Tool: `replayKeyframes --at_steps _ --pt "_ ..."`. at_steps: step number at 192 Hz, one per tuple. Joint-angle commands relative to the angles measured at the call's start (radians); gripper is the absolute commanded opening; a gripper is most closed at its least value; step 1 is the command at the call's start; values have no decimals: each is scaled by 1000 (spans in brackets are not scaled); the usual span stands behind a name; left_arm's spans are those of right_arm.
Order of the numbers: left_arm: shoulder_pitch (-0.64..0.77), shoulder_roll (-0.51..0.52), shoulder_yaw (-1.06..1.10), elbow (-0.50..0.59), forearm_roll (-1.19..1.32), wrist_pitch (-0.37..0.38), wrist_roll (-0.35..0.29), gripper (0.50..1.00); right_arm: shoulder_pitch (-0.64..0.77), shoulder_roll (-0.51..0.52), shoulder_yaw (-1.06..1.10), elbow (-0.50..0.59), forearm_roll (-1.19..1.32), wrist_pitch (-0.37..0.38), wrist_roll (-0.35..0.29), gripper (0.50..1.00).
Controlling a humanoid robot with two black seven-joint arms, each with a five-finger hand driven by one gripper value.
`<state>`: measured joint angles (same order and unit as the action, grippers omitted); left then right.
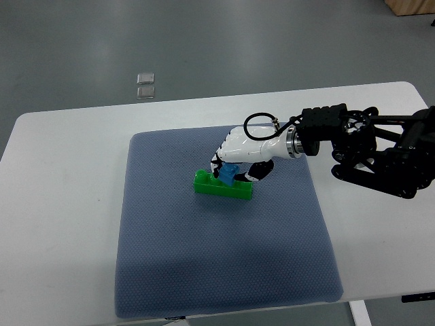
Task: Stack blue block on green block with right hand
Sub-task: 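Lower the blue block onto the green block's studs and press down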
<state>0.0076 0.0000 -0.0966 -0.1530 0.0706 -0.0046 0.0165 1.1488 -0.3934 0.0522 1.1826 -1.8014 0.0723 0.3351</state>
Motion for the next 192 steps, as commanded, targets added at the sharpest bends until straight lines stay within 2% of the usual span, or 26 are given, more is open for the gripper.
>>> replayKeyframes --at_steps 1,192 --pt "0 0 0 1 0 0 0 1000 -3 -1 0 0 0 1 10 586" --pt "0 0 0 0 0 0 0 1000 -32 39 -3 -61 -3 4 35 603"
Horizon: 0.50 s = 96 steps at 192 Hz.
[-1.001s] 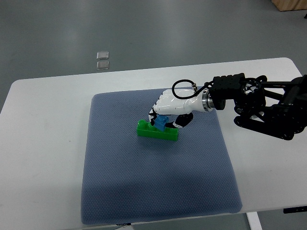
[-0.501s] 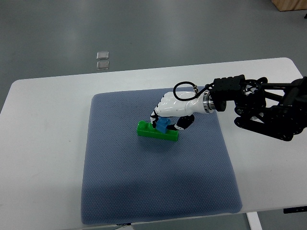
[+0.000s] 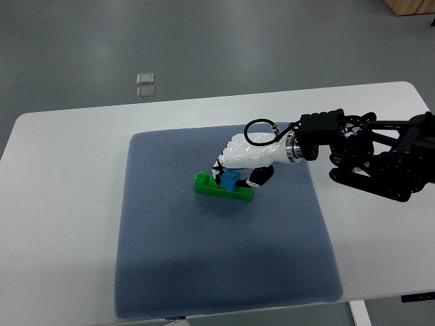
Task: Stack blue block on green block with right hand
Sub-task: 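Lower the blue block onto the green block's studs and press down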
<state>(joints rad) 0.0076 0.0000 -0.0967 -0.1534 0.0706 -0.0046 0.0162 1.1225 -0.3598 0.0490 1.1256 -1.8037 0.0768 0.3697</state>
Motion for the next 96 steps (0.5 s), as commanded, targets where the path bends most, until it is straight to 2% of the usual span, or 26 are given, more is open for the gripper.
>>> replayKeyframes --at_steps 1,61,96 --pt "0 0 0 0 0 0 -1 1000 -6 7 0 -4 0 0 0 603" --pt "0 0 0 0 0 0 -1 1000 -18 24 0 -32 -2 -6 -2 613" --pt "0 0 0 0 0 0 1 1000 -15 22 3 -35 -2 -8 -2 678"
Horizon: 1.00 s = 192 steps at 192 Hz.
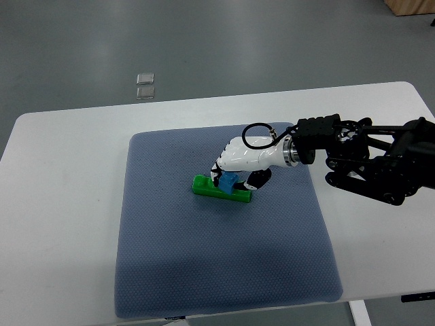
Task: Stack blue block on green block with right hand
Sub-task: 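Lower the blue block onto the green block's studs and press down, then open the right hand and lift it off the blue block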
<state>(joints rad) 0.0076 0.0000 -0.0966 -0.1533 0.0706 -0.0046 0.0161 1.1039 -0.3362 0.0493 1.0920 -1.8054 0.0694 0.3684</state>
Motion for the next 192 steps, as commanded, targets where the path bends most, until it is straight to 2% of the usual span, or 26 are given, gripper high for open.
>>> replayKeyframes --at_steps 1,57,192 --pt "0 0 0 0 0 0 1 1000 4 -3 3 -1 0 0 0 680" --pt "0 0 0 1 0 0 1 1000 20 -12 6 3 9 13 0 737" --pt "0 0 0 1 0 0 1 1000 45 -30 14 11 5 63 1 742"
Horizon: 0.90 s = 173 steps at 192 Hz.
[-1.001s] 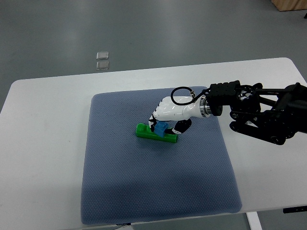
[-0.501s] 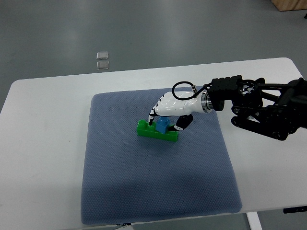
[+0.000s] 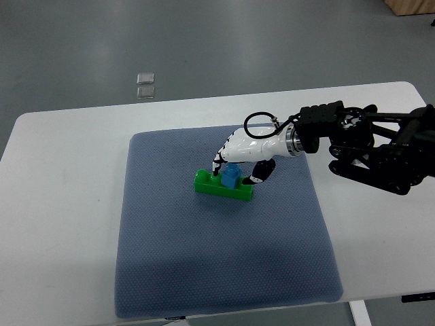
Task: Stack blue block on green block with right hand
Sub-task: 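Open the right hand and lift it off the blue block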
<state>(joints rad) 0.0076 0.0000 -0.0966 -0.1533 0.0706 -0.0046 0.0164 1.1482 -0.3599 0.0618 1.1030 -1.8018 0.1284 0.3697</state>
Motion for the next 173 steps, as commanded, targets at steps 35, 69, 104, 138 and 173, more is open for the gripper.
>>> replayKeyframes --at_steps 35,69,104,138,173 --pt "0 0 0 0 0 0 0 1000 25 -31 3 0 7 13 0 752" --pt "0 0 0 0 0 0 -1 1000 28 -51 6 0 12 40 0 762" --pt "0 0 0 0 0 0 0 1000 39 -77 9 -6 30 43 -2 774" --pt "0 0 0 0 0 0 0 1000 41 -82 32 -15 93 50 -11 780" --pt "0 0 0 1 0 0 -1 1000 39 -99 66 -46 134 50 -15 780"
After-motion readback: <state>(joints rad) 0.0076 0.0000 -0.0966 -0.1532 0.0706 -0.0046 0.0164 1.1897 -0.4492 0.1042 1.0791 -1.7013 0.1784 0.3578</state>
